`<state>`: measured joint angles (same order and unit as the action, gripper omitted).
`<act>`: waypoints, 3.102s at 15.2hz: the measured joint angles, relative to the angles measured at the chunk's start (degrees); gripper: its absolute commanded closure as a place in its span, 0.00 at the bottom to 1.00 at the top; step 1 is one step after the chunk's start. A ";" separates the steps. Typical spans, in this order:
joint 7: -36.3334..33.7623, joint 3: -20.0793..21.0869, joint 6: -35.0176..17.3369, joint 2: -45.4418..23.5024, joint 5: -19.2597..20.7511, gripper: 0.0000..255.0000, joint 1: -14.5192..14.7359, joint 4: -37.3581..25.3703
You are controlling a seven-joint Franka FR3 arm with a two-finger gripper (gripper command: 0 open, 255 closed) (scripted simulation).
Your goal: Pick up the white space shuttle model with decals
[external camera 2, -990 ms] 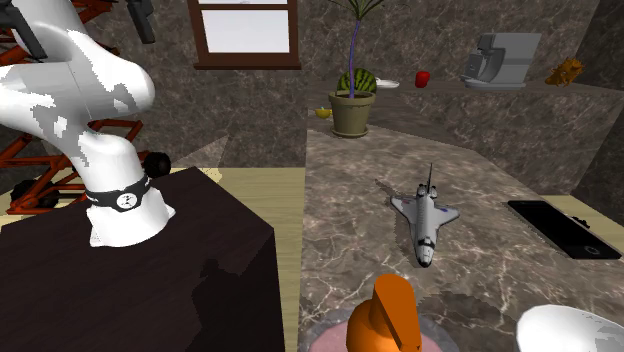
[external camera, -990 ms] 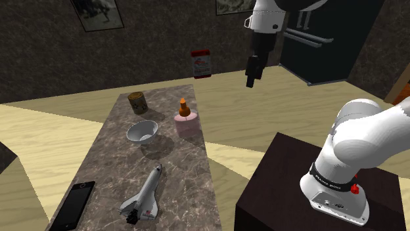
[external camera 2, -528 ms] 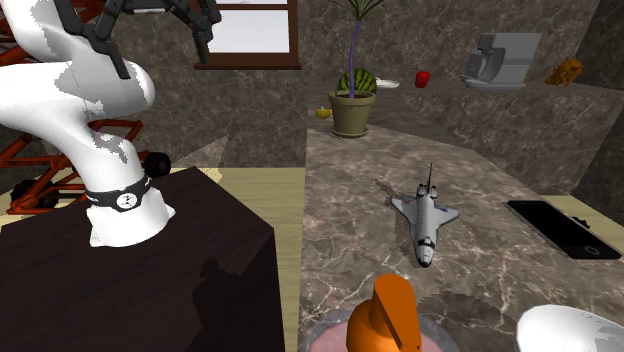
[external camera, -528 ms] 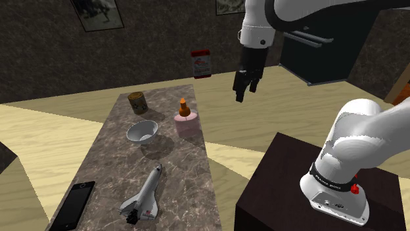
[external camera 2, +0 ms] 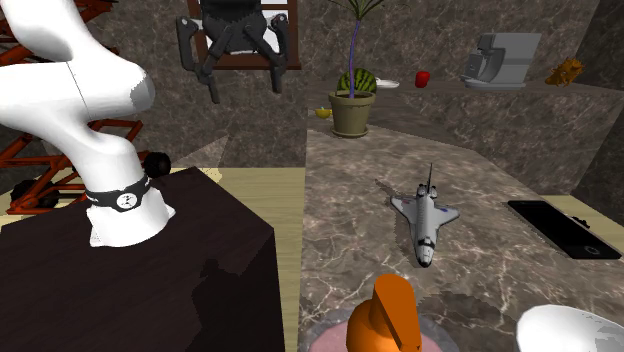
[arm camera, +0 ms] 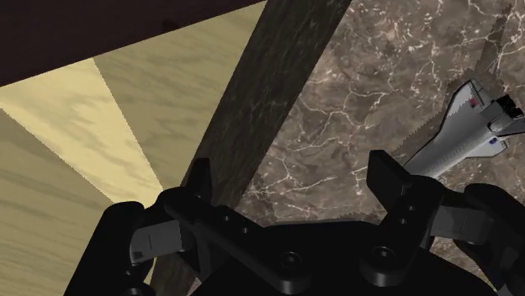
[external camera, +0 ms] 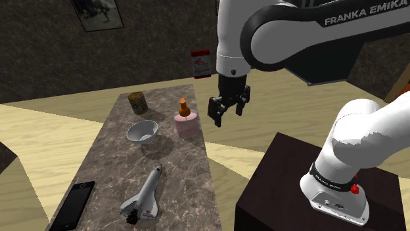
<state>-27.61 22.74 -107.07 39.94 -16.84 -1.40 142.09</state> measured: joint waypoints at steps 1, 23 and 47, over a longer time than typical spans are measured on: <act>-2.88 2.09 -1.27 -1.81 -0.42 0.00 -0.43 -0.71; -79.01 25.08 -8.11 -65.21 38.57 0.00 -0.30 -38.72; -91.52 14.47 -3.65 -87.45 46.39 1.00 14.08 -62.34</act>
<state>-119.13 37.21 -110.72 -47.52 29.55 12.69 79.75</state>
